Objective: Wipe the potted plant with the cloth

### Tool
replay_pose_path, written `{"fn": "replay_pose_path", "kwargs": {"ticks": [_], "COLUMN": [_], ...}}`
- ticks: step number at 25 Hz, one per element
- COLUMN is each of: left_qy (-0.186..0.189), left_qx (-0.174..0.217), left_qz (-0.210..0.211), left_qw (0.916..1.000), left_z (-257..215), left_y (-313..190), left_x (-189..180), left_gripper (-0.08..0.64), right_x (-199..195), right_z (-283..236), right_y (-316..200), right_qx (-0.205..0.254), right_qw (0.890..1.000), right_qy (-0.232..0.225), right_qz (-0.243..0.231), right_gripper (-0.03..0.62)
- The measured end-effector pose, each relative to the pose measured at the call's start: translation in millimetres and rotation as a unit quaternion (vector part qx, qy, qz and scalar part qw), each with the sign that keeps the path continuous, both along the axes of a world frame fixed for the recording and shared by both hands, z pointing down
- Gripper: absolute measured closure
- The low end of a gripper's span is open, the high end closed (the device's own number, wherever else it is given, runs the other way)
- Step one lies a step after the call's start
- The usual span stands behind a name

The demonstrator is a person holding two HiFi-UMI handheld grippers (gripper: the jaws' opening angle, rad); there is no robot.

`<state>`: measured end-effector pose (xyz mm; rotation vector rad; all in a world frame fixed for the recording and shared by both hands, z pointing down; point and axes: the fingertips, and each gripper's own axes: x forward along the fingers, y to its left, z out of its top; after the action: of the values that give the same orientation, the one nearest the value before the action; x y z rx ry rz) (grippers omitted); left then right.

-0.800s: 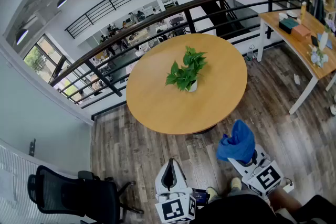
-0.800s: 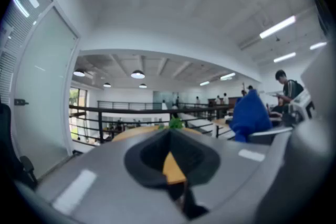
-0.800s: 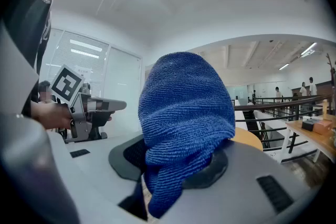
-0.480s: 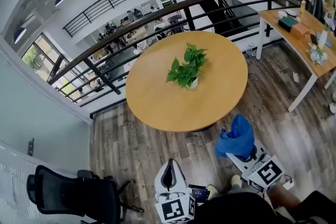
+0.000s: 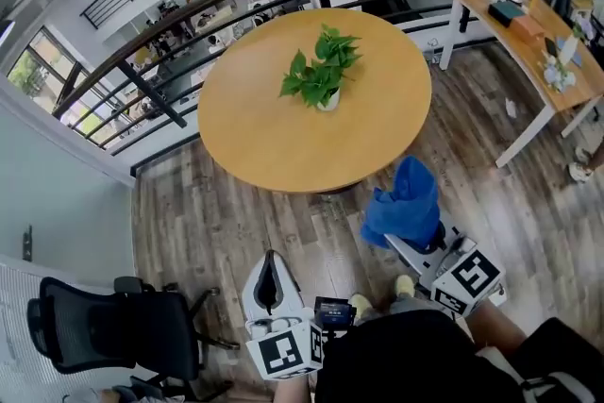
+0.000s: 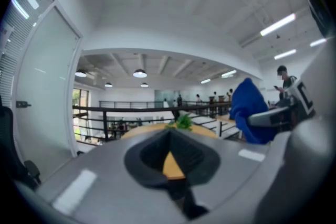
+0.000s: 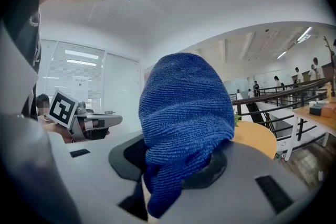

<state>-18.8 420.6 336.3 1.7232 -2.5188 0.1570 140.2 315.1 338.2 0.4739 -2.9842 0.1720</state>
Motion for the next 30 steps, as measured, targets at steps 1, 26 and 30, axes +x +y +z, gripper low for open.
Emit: {"fn": "replay_pose_path", "kwargs": {"ticks": [1,26,30], "left_qy": [0.001,-0.007,-0.012], "left_qx": [-0.003,-0.016,-0.02], "left_qz": [0.004,0.019,0.024], "left_qw": [1.0,0.9997,0.9994], "left_z": [3,3,-3], "left_y": [1,-159,-204], "left_x": [-2,-55,-54], "left_gripper": [0.563,0.563,0.563], "right_x": [0,-53,-56], "right_z": [3,19,16], "right_y": [2,-154,-195], "right_qx": [-0.002,0.021,0.019], "right_qw": [1.0,0.999,0.999], "right_qy": [0.004,0.038,0.037], "right_qz": [0.002,0.011,0.007], "right_gripper": [0.443,0.443,0.443]}}
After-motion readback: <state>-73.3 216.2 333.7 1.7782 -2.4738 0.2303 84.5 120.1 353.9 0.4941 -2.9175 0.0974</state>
